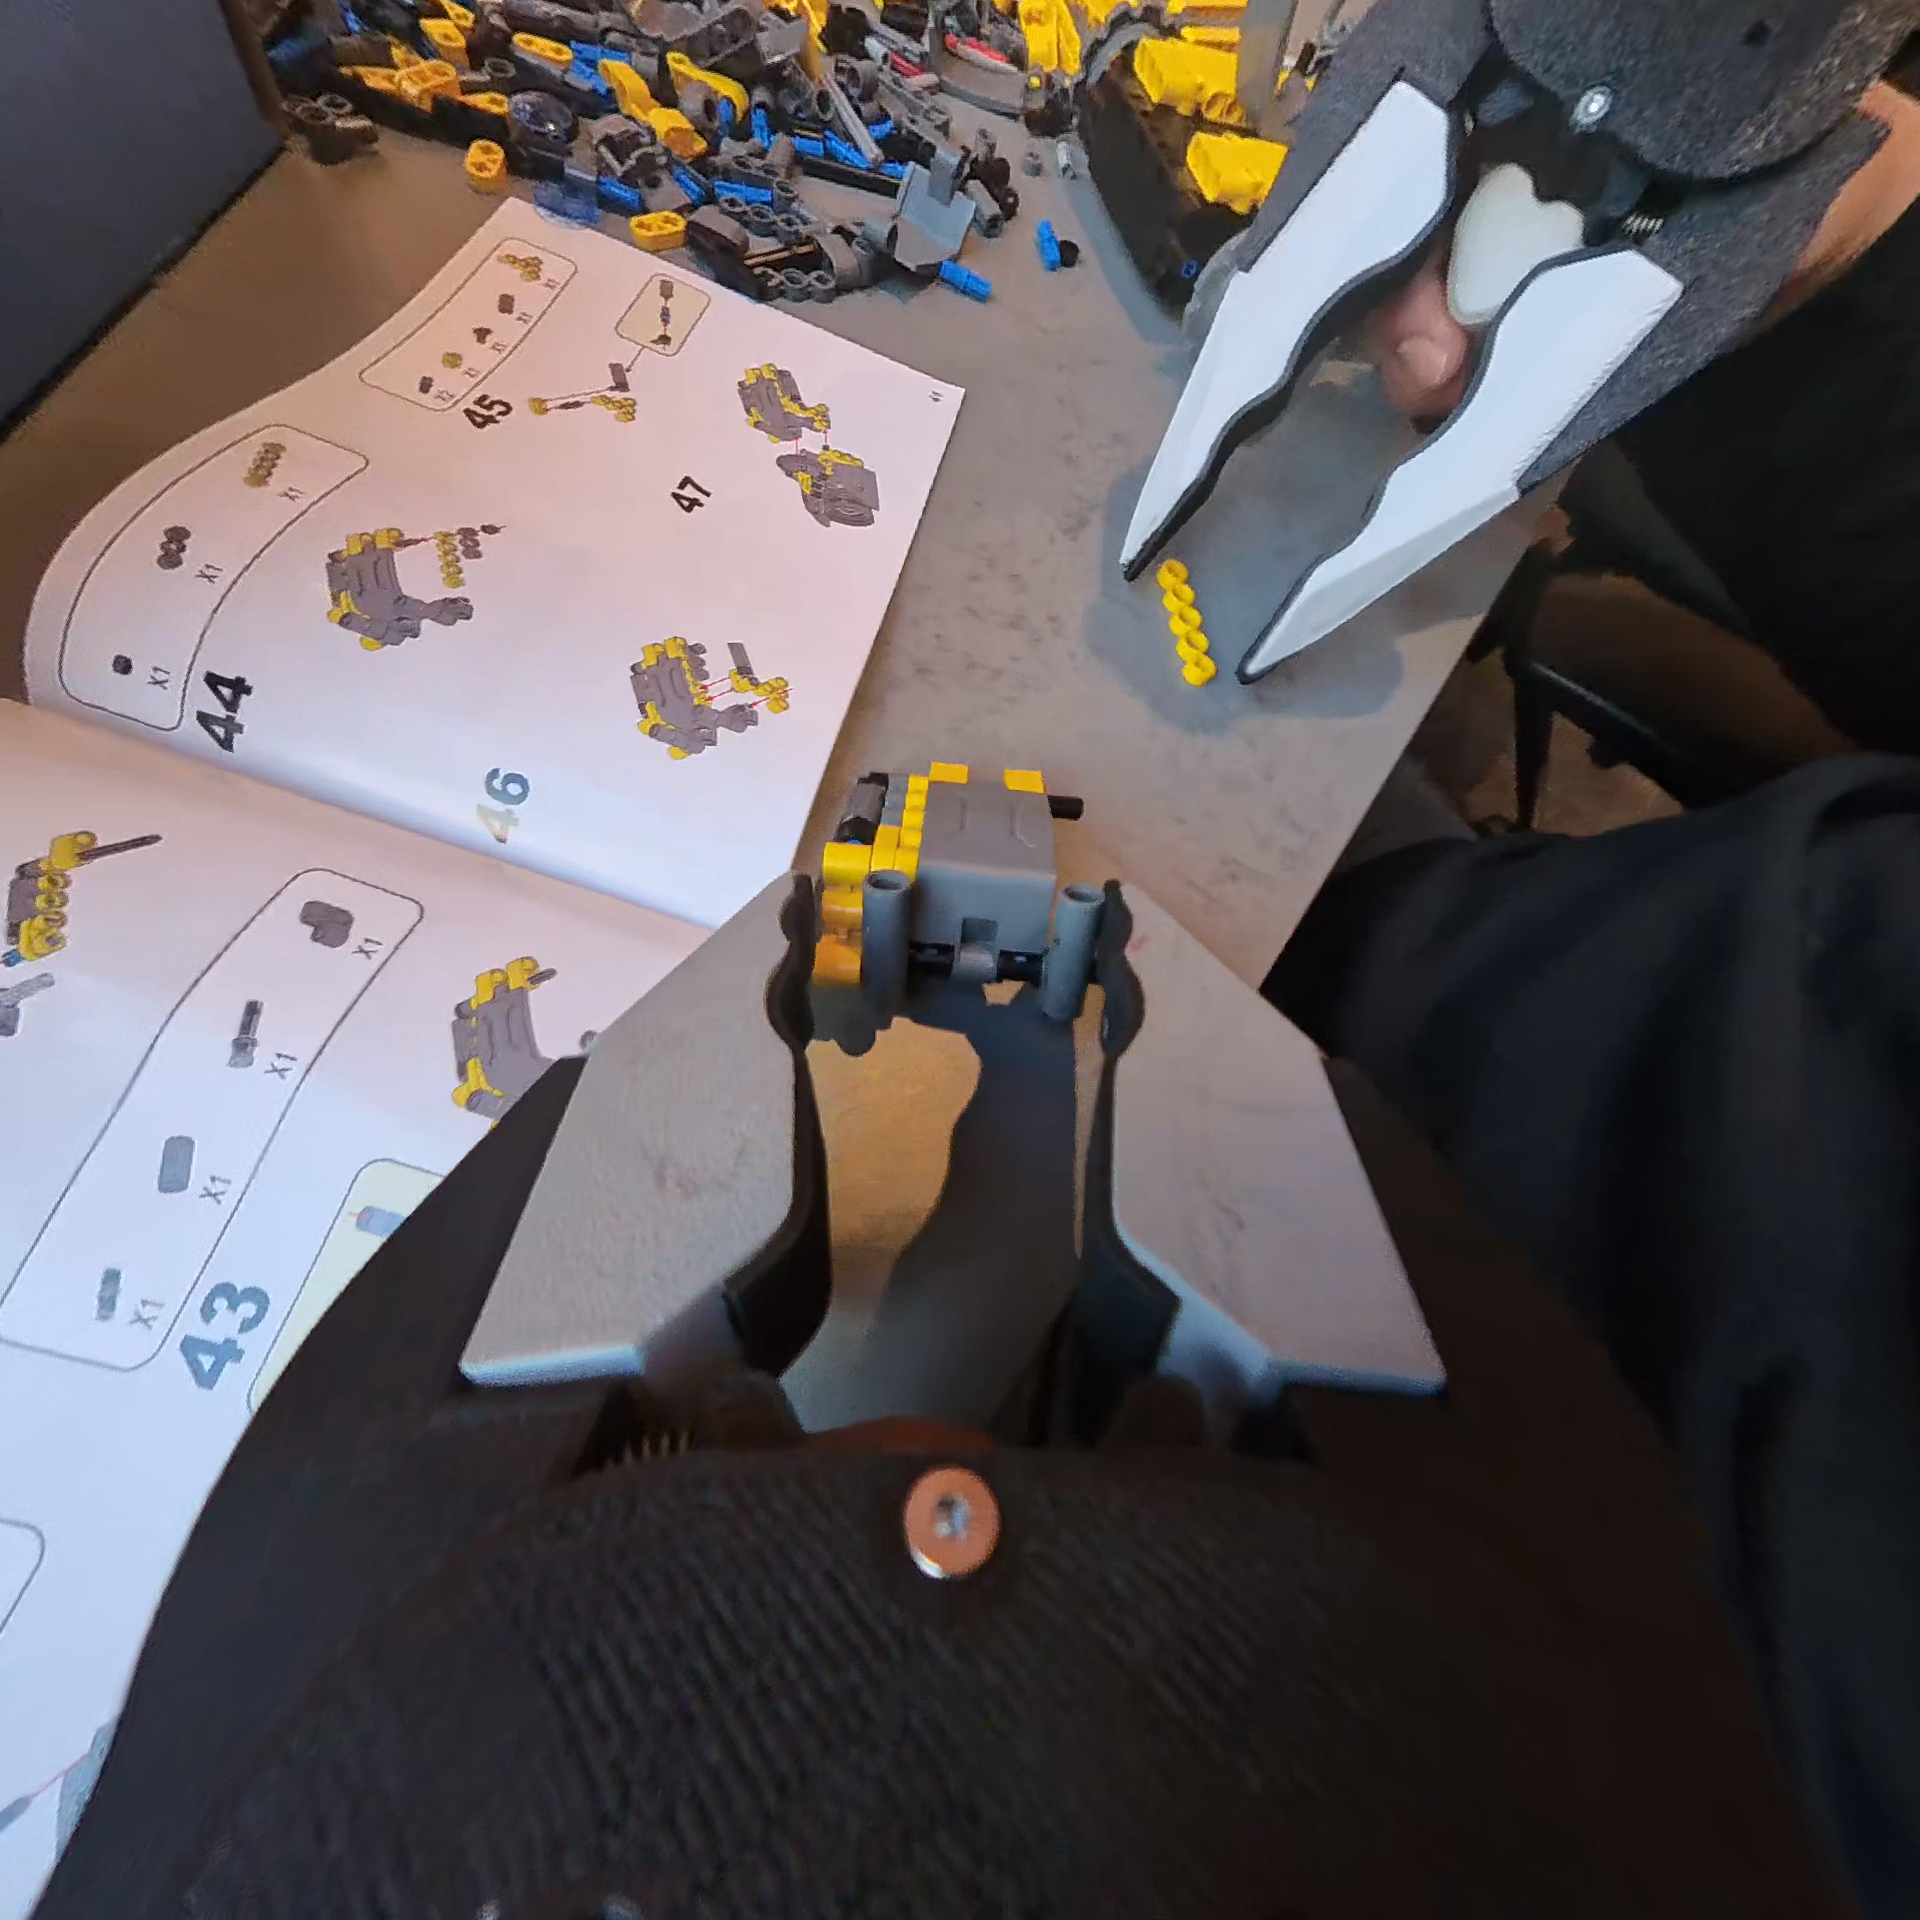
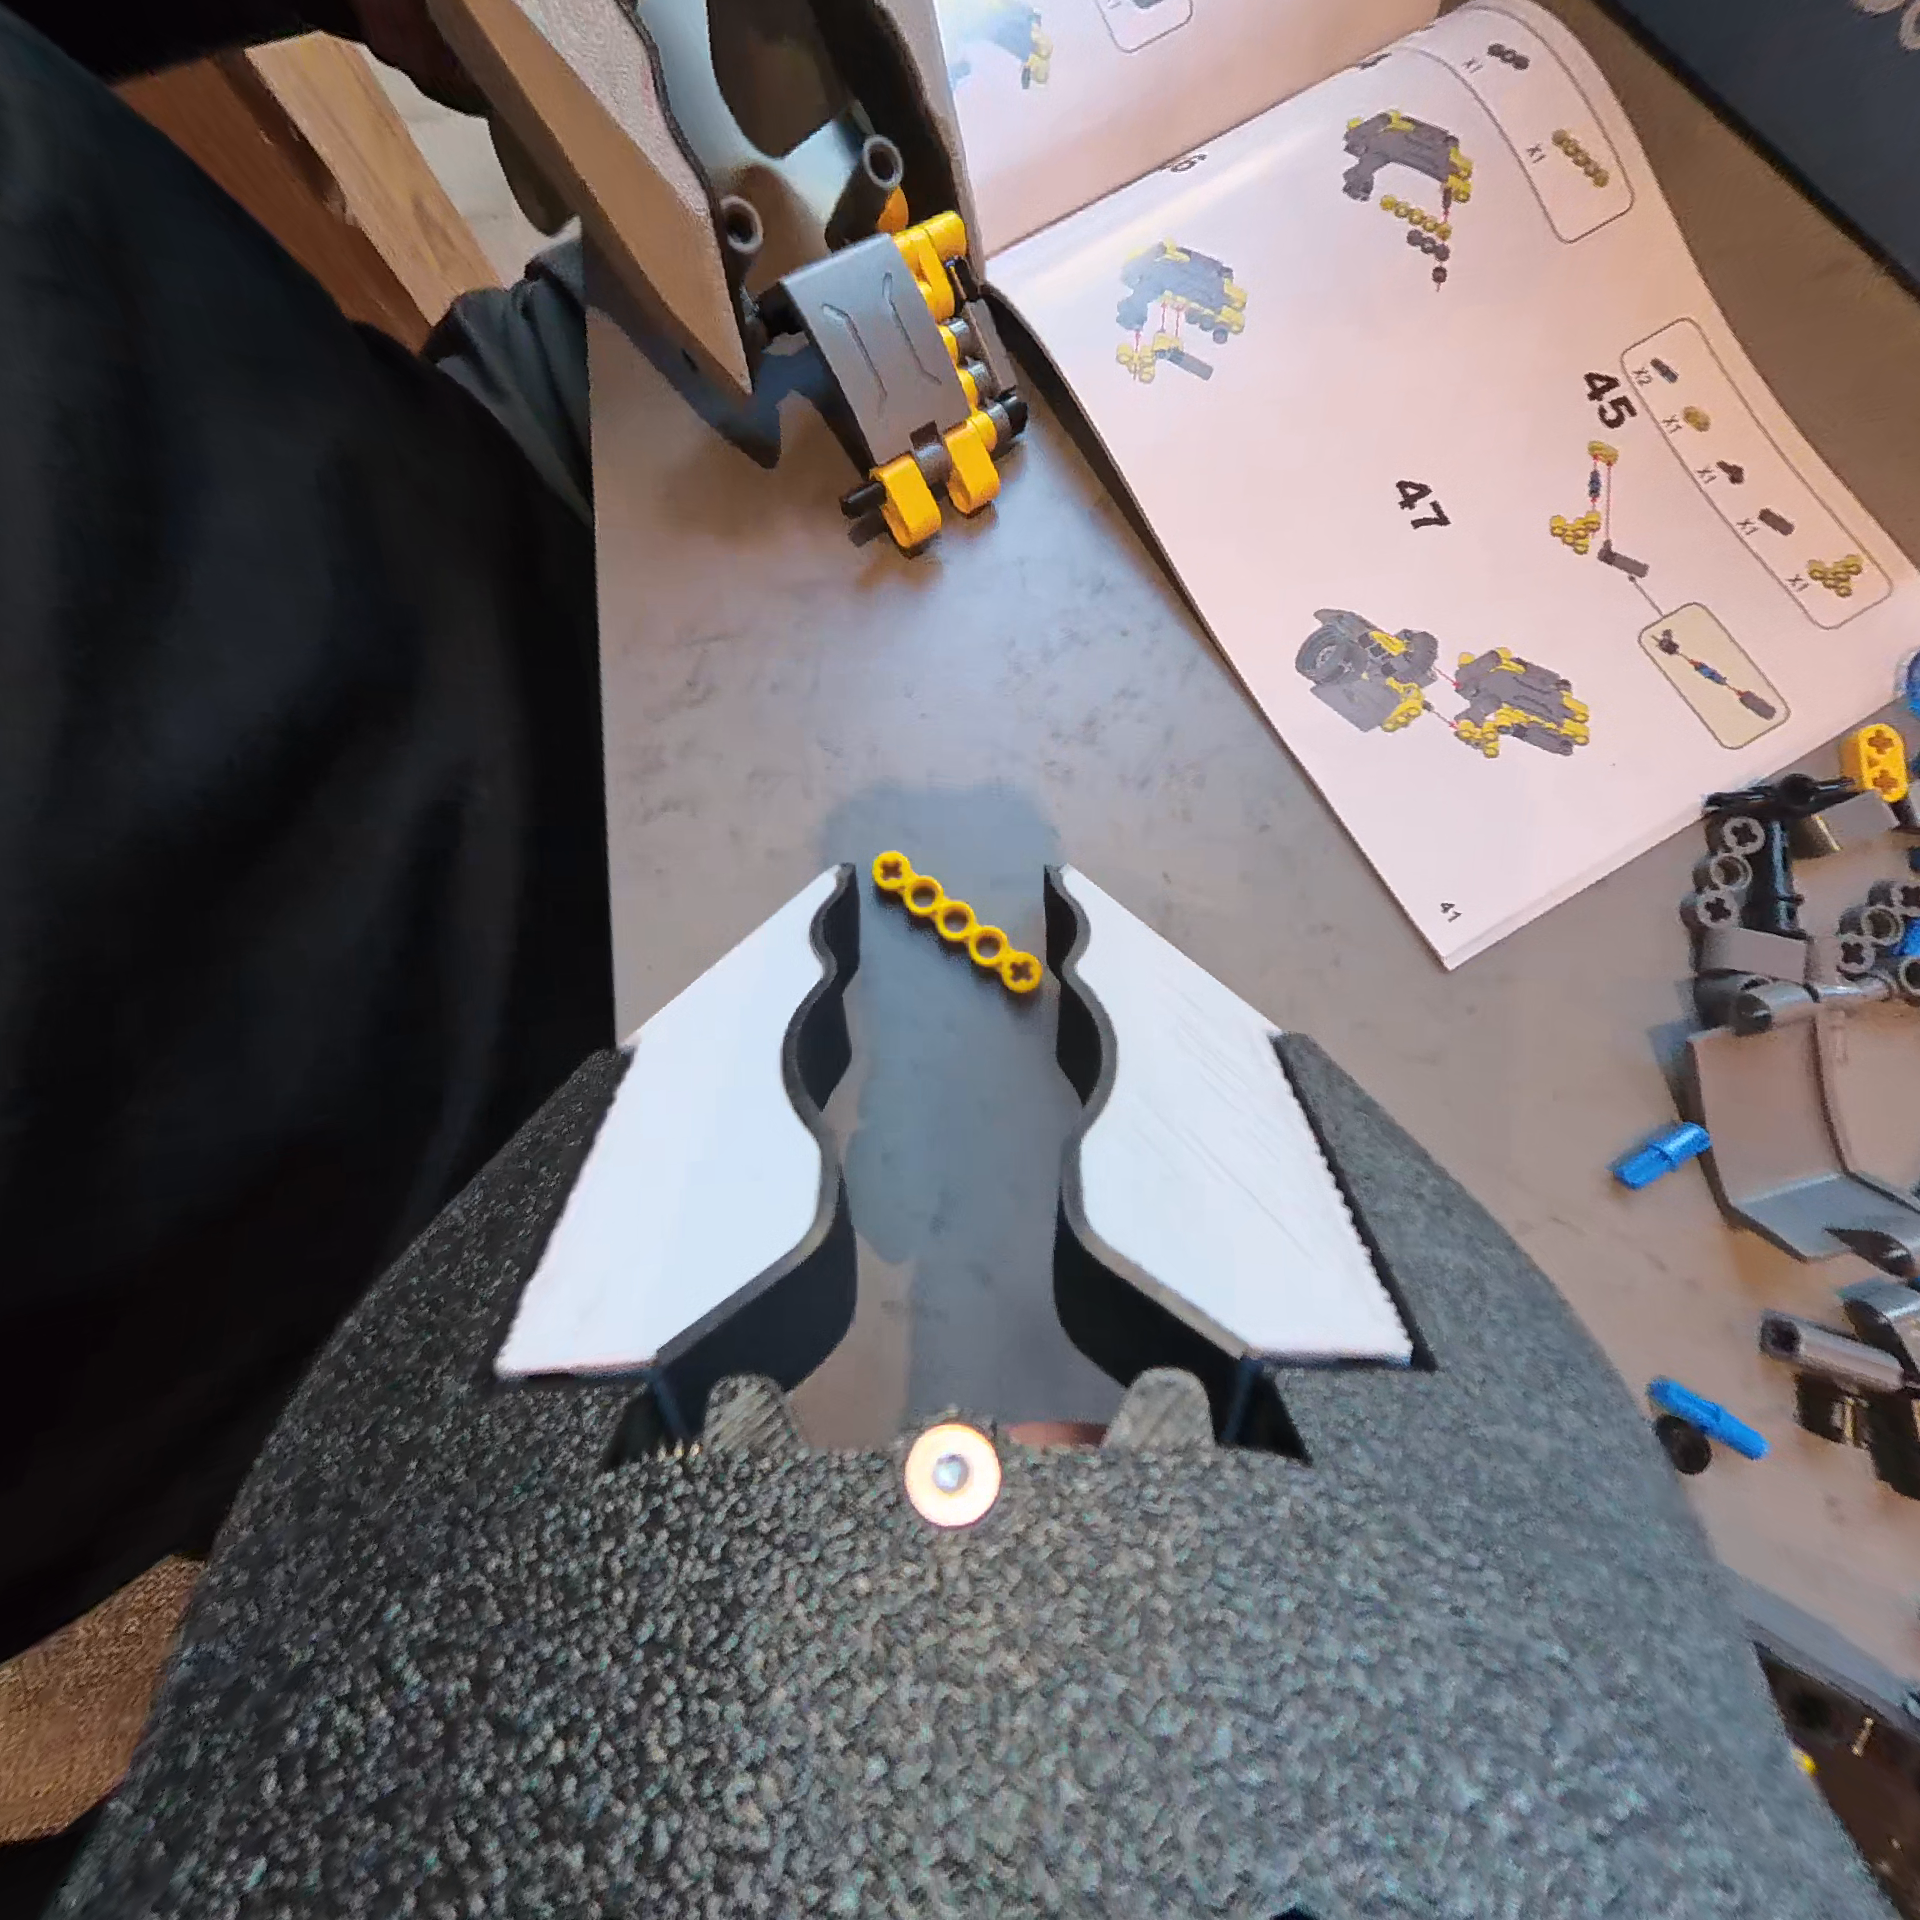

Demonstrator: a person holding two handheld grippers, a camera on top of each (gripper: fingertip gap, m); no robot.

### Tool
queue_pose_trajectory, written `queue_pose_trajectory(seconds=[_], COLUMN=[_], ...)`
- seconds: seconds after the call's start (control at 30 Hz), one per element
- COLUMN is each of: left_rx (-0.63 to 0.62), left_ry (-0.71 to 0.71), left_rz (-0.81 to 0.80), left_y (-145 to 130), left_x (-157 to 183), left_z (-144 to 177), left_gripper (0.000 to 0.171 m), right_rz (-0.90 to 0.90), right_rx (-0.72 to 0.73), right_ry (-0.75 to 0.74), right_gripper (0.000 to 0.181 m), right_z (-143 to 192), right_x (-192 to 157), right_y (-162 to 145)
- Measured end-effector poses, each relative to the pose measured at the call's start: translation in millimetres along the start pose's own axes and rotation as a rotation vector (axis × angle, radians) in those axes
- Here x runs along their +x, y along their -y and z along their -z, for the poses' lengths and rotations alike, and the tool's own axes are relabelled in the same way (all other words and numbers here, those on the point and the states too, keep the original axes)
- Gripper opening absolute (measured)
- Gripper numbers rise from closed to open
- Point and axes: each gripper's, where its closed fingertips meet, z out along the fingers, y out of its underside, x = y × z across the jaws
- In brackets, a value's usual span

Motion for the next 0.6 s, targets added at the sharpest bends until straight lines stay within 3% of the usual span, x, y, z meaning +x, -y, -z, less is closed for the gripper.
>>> queue_pose_trajectory(seconds=[0.23,0.43,0.6], left_rx=[-0.016,-0.067,-0.091], left_ry=[0.021,0.055,0.085], left_rz=[-0.067,-0.163,-0.241], left_y=[-3.7,-11.0,-17.0], left_x=[1.4,-0.3,-0.7], left_z=[-0.1,0.3,2.8], left_gripper=[0.052,0.054,0.058], right_rz=[-0.03,-0.028,-0.039], right_rx=[-0.012,-0.028,-0.015], right_ry=[0.015,0.023,0.039], right_gripper=[0.031,0.011,0.015], right_z=[3.2,-4.8,-10.4], right_x=[-0.1,-10.0,-21.0], right_y=[-6.5,-2.8,3.7])
